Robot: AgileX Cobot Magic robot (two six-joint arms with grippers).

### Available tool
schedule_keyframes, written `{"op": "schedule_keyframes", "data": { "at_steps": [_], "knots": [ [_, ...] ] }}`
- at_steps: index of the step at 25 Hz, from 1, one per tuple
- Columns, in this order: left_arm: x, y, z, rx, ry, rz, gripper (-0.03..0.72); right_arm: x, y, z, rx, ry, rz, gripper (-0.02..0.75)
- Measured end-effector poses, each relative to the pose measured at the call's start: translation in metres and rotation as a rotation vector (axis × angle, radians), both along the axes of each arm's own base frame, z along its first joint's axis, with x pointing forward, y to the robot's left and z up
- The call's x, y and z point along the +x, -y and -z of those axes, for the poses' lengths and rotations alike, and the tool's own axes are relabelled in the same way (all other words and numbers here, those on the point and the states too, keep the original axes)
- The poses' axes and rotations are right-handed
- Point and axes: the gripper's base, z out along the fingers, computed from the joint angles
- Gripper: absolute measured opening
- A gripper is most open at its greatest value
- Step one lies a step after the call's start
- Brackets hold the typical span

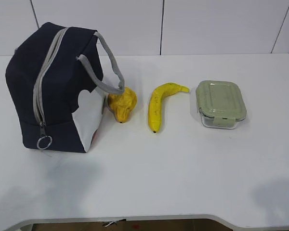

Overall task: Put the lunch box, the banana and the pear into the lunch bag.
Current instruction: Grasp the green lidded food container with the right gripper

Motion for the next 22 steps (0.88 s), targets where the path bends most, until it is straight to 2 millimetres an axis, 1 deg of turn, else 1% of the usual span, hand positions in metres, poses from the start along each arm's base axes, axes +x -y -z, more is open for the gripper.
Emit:
{"op": "schedule_keyframes", "data": {
  "at_steps": [22],
  "knots": [
    [0.0, 0.0, 0.0, 0.0, 0.0, 0.0, 0.496, 0.0, 0.0, 0.0, 0.0, 0.0, 0.0, 0.524]
  ]
}}
